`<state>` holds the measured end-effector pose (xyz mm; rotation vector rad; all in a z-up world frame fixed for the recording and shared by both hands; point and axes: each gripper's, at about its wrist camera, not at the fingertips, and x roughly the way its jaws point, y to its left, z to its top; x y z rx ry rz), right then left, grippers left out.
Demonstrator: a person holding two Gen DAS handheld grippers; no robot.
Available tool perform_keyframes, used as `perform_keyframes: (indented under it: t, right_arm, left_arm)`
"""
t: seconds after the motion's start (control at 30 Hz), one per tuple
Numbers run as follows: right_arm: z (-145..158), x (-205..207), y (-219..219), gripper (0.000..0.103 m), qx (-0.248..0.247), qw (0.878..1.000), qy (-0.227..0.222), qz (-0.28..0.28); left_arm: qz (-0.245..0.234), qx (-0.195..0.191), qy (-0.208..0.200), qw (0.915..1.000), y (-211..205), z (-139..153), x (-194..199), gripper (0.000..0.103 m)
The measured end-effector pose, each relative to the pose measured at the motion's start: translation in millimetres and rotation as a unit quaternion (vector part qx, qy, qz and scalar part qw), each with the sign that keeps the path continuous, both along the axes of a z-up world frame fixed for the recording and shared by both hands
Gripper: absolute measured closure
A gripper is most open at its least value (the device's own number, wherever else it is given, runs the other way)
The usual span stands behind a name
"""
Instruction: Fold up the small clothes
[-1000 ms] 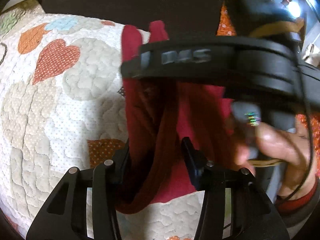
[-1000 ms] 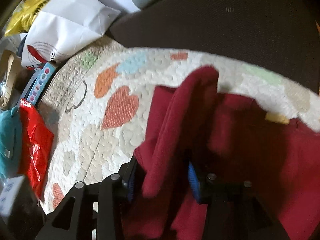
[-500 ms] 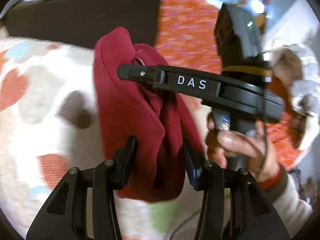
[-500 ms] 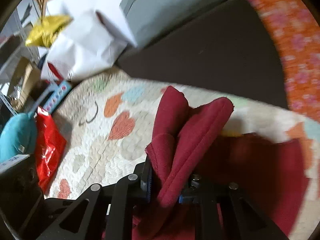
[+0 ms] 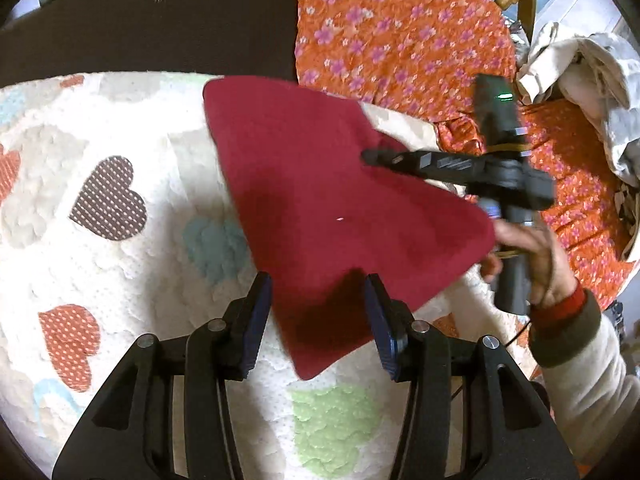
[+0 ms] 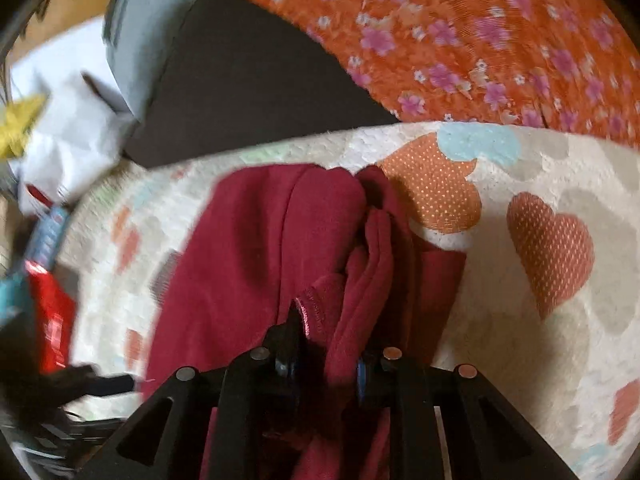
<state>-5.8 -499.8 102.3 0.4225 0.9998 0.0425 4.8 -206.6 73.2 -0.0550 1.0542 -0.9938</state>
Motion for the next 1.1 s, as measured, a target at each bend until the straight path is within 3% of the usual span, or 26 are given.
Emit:
perform_keyframes:
  t: [0.1,0.13,0.4,0.43,0.47,0.53,0.67,0.73,0.83,0.93,1.0,1.07,1.1]
  right_arm:
    - [13,-9,-4,0.069,0.044,0.999,-0.020,-0.004]
    - [15,-9,-2,0.059,0.047,0.999,-0.021,-0.003]
    - [-20,6,6,0.057,0.101,0.994,0.008,-0.031]
    - [-23,7,6,0.059,0.100,0.995,0.007,-0.027]
    - [-23,7,8,0.076,0.089,0.996,-0.001,-0.022]
    - [-11,1,12,0.086,0.050,0.998,-0.020,-0.017]
    - [20,-19,6,0.089,-0.027,0.998,-0.059,-0.015]
    - [17,-20,-3,0.091,-0.059,0.996,-0.047,-0.040]
    - [-10,-13,-14,0.091,-0.039,0.997,-0.016,-0.057]
    - [5,-28,-16,0.089,0.006,0.997,-0.042,-0.065]
    - [29,-44,-13,0.078,0.029,0.996,-0.064,-0.057]
    - [46,-58,0,0.043,0.042,0.995,-0.078,-0.033]
    - [47,-60,7,0.042,0.043,0.996,-0.075,-0.025]
  left_arm:
    - [-0.008,0.003,-0.008,0.9999,-3,-1,-11,0.057]
    - [-0.010,0.005,-0.008,0.9999,-5,-2,-12,0.057]
    - [-0.043,0.023,-0.018,0.9986,-30,-7,-31,0.056]
    - [-0.046,0.026,-0.022,0.9983,-32,-8,-33,0.056]
    - [-0.048,0.028,-0.023,0.9982,-32,-9,-34,0.056]
    - [-0.051,0.029,-0.020,0.9981,-33,-9,-35,0.056]
    - [-0.048,0.003,-0.015,0.9987,-30,2,-35,0.056]
    - [-0.049,-0.002,-0.020,0.9986,-32,4,-36,0.052]
    - [-0.051,0.029,-0.022,0.9980,-42,-10,-38,0.051]
    - [-0.055,0.040,-0.029,0.9973,-45,-15,-42,0.051]
    - [-0.059,0.042,-0.033,0.9968,-45,-14,-44,0.051]
    - [-0.058,0.039,-0.028,0.9972,-46,-14,-44,0.051]
    - [-0.057,0.040,-0.029,0.9971,-45,-14,-45,0.051]
